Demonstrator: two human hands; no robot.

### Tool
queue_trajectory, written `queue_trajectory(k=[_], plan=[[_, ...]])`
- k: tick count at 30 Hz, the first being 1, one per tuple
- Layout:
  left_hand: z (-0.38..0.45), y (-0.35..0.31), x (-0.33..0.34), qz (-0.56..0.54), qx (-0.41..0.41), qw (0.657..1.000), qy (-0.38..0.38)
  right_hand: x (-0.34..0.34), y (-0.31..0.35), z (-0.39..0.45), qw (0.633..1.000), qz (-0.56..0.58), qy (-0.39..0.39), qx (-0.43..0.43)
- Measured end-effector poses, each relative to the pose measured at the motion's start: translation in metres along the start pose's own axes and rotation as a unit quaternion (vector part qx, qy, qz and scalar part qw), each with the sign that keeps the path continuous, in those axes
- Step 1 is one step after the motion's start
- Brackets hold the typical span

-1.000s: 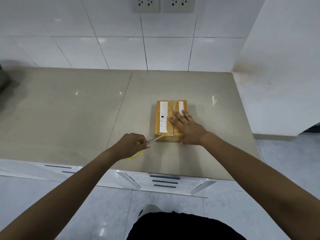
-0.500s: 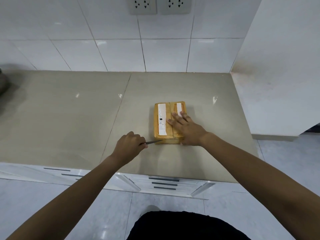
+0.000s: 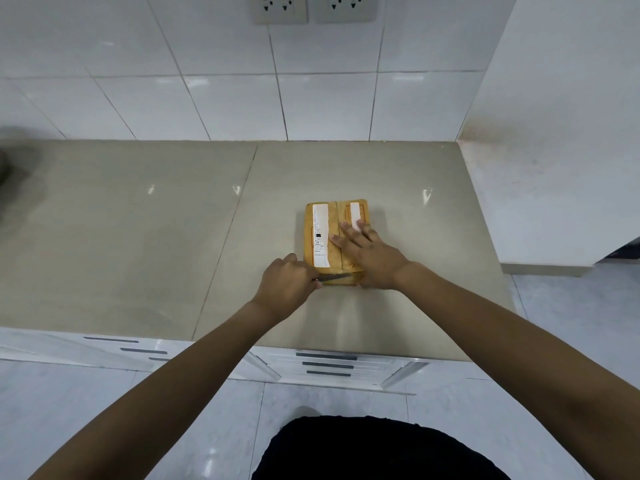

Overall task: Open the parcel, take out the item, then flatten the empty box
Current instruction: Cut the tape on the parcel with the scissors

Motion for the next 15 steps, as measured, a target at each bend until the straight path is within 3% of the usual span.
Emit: queue_trajectory(k=[5, 11, 15], plan=[[-0.011, -0.009, 0.008, 0.029, 0.041, 0.999, -0.013, -0.002, -0.001, 0.001, 1.0, -0.002, 0.0, 0.003], [-0.027, 0.034, 0.008, 0.014, -0.021, 1.0, -0.001, -0.004, -0.001, -0.002, 1.0, -0.013, -0.005, 0.006], [-0.027, 0.047, 0.011, -0.055, -0.076, 0.995, 0.03, -0.005, 0.001, -0.002, 1.0, -0.01, -0.002, 0.007]])
Point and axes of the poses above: each hand's wrist, its own z-axis towards the middle knuckle, its own x-axis out of the palm, y = z × x, the point moved 5 cm from there along z, towards the middle knuckle, and after that the axes turned 4 degrees about -y, right-handed, at the moved point
